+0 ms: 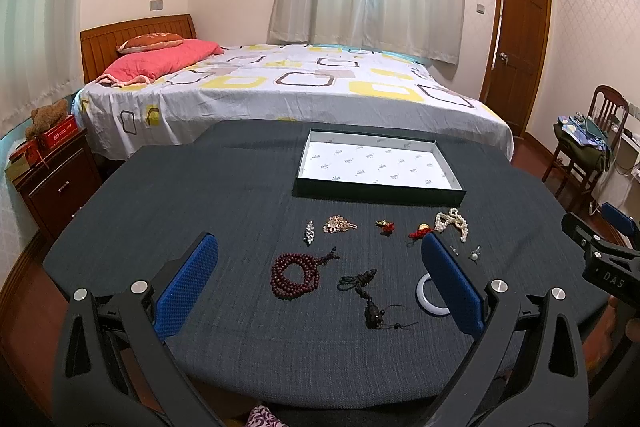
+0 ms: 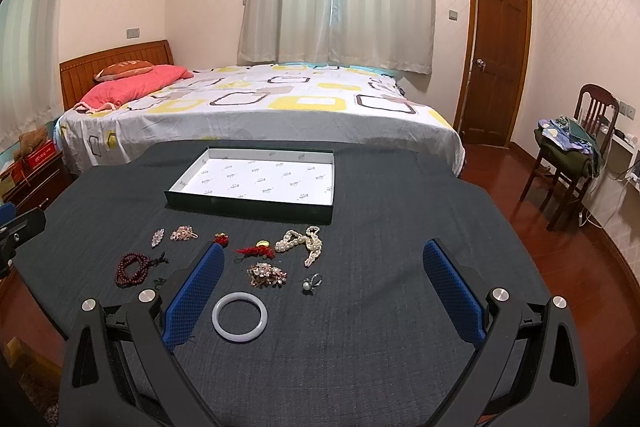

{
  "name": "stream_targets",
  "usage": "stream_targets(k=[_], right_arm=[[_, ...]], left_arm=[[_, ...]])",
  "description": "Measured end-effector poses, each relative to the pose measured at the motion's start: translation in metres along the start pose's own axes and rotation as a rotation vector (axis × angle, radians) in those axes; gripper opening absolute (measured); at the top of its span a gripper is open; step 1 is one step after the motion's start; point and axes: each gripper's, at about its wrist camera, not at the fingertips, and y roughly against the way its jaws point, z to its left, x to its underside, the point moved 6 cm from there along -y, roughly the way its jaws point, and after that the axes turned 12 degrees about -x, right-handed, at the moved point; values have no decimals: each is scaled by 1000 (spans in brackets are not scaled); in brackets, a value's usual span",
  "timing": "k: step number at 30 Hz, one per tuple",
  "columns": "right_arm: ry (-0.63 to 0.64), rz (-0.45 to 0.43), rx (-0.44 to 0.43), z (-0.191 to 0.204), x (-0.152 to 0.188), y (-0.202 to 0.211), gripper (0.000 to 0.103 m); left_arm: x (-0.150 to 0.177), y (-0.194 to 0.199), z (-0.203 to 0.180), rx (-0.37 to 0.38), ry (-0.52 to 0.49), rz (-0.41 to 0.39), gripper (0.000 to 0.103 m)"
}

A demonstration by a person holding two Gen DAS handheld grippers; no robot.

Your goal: Organize jewelry

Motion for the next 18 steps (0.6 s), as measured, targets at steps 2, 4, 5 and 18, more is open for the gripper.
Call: stream_targets(k=[2,4,5,18], right_arm=[[2,0,-1,4,4,-1,97],[1,1,-3,4,4,-1,97],[0,1,-4,3,5,0,97],[-48,70,-35,-14,27,-26,97]], left_arm=[[-2,0,1,-1,0,0,99],[0,0,0,0,0,1,99],[0,-1,0,0,0,1,99],[37,-40,-9,10,-8,127,99]])
